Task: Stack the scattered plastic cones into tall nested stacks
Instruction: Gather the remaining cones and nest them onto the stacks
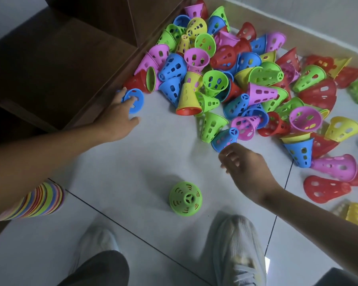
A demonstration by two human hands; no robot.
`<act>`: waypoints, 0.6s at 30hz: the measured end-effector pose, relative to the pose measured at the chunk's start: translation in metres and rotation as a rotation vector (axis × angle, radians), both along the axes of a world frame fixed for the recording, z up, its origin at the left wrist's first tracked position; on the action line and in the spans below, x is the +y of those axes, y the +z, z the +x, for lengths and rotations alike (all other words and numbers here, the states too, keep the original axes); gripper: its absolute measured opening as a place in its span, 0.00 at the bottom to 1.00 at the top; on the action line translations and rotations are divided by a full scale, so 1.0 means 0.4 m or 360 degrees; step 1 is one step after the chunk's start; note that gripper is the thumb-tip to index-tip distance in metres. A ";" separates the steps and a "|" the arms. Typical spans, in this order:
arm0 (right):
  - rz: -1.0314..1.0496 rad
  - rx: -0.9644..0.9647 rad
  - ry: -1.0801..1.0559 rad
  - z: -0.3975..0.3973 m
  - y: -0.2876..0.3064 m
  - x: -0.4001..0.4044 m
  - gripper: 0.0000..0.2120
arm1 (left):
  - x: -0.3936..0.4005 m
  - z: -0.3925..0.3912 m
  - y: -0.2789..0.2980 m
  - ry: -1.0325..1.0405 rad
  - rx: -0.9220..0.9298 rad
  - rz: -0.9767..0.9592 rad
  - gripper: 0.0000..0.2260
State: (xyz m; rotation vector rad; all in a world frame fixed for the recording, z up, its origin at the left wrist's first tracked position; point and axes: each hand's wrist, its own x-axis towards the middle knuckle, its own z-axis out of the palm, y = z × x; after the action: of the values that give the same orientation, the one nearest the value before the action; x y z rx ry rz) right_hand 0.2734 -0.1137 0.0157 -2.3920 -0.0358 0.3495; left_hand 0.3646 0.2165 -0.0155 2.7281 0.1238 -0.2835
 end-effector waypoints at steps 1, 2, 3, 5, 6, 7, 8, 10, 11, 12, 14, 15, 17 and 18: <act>-0.0013 -0.0093 -0.0008 0.011 -0.001 -0.003 0.02 | 0.003 0.004 -0.004 -0.0004 0.0013 0.0000 0.30; -0.0026 -0.0183 -0.0014 0.021 -0.003 -0.005 0.02 | 0.006 0.009 -0.008 -0.0004 0.0008 -0.0011 0.30; -0.0040 -0.0276 -0.0011 0.032 -0.006 -0.007 0.02 | 0.007 0.013 -0.011 0.0000 -0.0010 -0.0029 0.29; -0.0076 -0.0444 0.0023 0.053 -0.012 -0.011 0.04 | 0.010 0.016 -0.014 0.0015 -0.0067 -0.0069 0.29; -0.0089 -0.0500 0.0039 0.063 -0.014 -0.012 0.06 | 0.010 0.014 -0.015 0.0023 -0.0093 -0.0087 0.29; -0.0103 -0.0537 0.0051 0.072 -0.017 -0.016 0.08 | 0.009 0.011 -0.015 0.0022 -0.0120 -0.0101 0.29; -0.0128 -0.0559 0.0064 0.081 -0.019 -0.019 0.10 | 0.007 0.007 -0.015 0.0014 -0.0151 -0.0116 0.29; -0.0216 -0.0571 0.0091 0.096 -0.022 -0.024 0.13 | -0.001 -0.005 -0.010 -0.0005 -0.0230 -0.0157 0.29; -0.0257 -0.0570 0.0104 0.102 -0.024 -0.027 0.15 | -0.007 -0.012 -0.006 -0.0012 -0.0272 -0.0178 0.28; -0.0283 -0.0567 0.0116 0.106 -0.028 -0.030 0.16 | -0.013 -0.019 0.000 -0.0010 -0.0301 -0.0199 0.28; -0.0315 -0.0527 0.0136 0.113 -0.036 -0.035 0.18 | -0.028 -0.036 0.011 0.0018 -0.0319 -0.0248 0.28; -0.0332 -0.0482 0.0142 0.117 -0.040 -0.038 0.19 | -0.035 -0.047 0.016 0.0038 -0.0320 -0.0291 0.29; -0.0367 -0.0382 0.0159 0.121 -0.053 -0.043 0.22 | -0.049 -0.075 0.026 0.0061 -0.0309 -0.0422 0.29; -0.0375 -0.0336 0.0166 0.122 -0.059 -0.045 0.23 | -0.057 -0.091 0.034 0.0061 -0.0287 -0.0489 0.28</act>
State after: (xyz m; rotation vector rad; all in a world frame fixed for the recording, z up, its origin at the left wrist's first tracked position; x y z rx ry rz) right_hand 0.3224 -0.1318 -0.0078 -2.6584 -0.2285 0.1541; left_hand 0.3280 0.1937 -0.0021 2.4288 0.0752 -0.0397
